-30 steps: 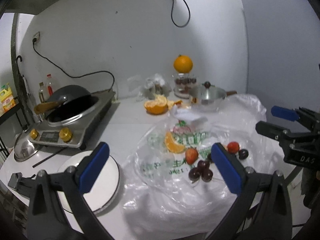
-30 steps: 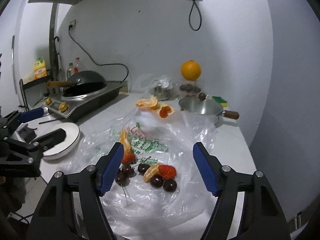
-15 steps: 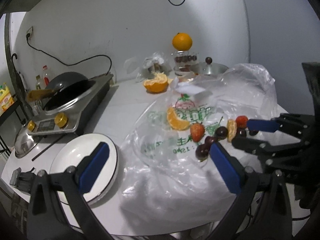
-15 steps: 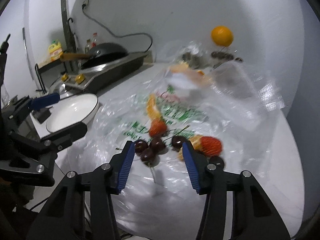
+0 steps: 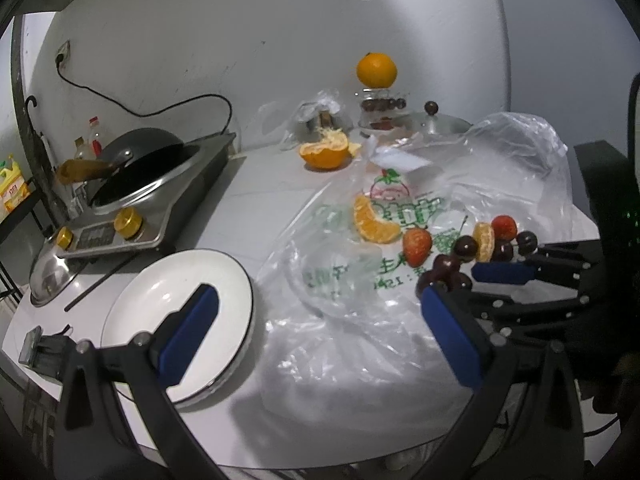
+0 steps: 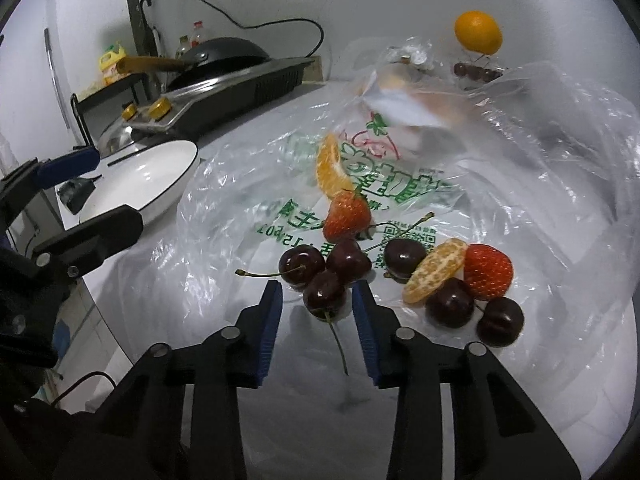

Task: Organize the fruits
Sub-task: 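Close the right gripper on a dark cherry while the left gripper grasps another cherry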

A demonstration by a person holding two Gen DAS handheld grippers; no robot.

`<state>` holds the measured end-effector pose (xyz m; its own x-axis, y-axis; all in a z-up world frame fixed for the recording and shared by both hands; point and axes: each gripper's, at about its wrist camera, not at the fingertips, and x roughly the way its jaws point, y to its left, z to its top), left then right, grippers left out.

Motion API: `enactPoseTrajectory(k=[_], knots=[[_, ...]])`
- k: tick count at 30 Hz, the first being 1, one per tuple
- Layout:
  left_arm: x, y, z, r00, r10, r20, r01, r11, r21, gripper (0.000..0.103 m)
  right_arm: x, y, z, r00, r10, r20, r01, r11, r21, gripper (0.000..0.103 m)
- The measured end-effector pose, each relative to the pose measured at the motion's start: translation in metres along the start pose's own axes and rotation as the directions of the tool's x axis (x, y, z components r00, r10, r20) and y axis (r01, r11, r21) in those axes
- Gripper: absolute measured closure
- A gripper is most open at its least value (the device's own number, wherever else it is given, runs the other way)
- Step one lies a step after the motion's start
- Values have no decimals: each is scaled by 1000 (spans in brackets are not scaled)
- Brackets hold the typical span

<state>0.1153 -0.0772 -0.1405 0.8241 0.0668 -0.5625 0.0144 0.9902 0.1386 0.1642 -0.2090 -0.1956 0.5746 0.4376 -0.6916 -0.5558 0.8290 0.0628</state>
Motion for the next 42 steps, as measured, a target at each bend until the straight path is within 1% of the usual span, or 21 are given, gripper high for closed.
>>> enactPoseTrajectory(k=[7, 9, 13, 17, 20, 27, 30, 32, 33, 34, 35, 37, 39, 42], knots=[[3, -4, 1, 1000, -8, -8, 8, 1000, 12, 1, 10, -4, 0, 1000, -10, -28, 10, 1000, -6, 69], [4, -7, 2, 1000, -11, -10, 11, 1000, 19, 1, 12, -5, -1, 999, -5, -35, 5, 1000, -8, 75], [6, -14, 4, 1000, -11, -8, 11, 999, 46, 1, 13, -6, -2, 999, 13, -29, -13, 1000, -12, 76], [8, -21, 6, 1000, -18, -7, 19, 997, 76, 2, 2, -11, 0, 1000, 30, 5, -30, 1000, -5, 77], [11, -28, 8, 1000, -26, -14, 27, 995, 97, 8, -11, -15, 4, 998, 37, 40, -37, 999, -3, 77], [21, -50, 14, 998, -56, -27, 59, 988, 144, 9, -39, -28, 11, 992, 33, 122, -34, 999, 12, 77], [27, -60, 15, 996, -74, -40, 79, 983, 164, 17, -45, -34, 12, 990, 28, 137, -31, 999, 18, 77], [33, -66, 15, 995, -82, -53, 90, 980, 179, 19, -46, -38, 12, 990, 25, 141, -29, 999, 23, 77], [35, -69, 15, 995, -83, -60, 93, 978, 185, 23, -46, -40, 11, 990, 23, 142, -27, 999, 26, 77], [39, -72, 15, 993, -91, -71, 104, 976, 192, 30, -47, -43, 11, 989, 22, 143, -27, 999, 30, 77], [42, -74, 14, 992, -97, -80, 111, 974, 197, 32, -47, -45, 11, 989, 22, 144, -27, 999, 34, 77], [49, -79, 13, 989, -106, -99, 125, 970, 210, 42, -48, -49, 10, 989, 21, 146, -27, 999, 41, 77], [55, -83, 12, 987, -108, -120, 133, 966, 223, 46, -49, -54, 9, 989, 17, 147, -24, 999, 46, 77], [62, -85, 11, 983, -120, -137, 149, 963, 223, 46, -50, -59, 6, 989, 11, 147, -19, 998, 52, 77]])
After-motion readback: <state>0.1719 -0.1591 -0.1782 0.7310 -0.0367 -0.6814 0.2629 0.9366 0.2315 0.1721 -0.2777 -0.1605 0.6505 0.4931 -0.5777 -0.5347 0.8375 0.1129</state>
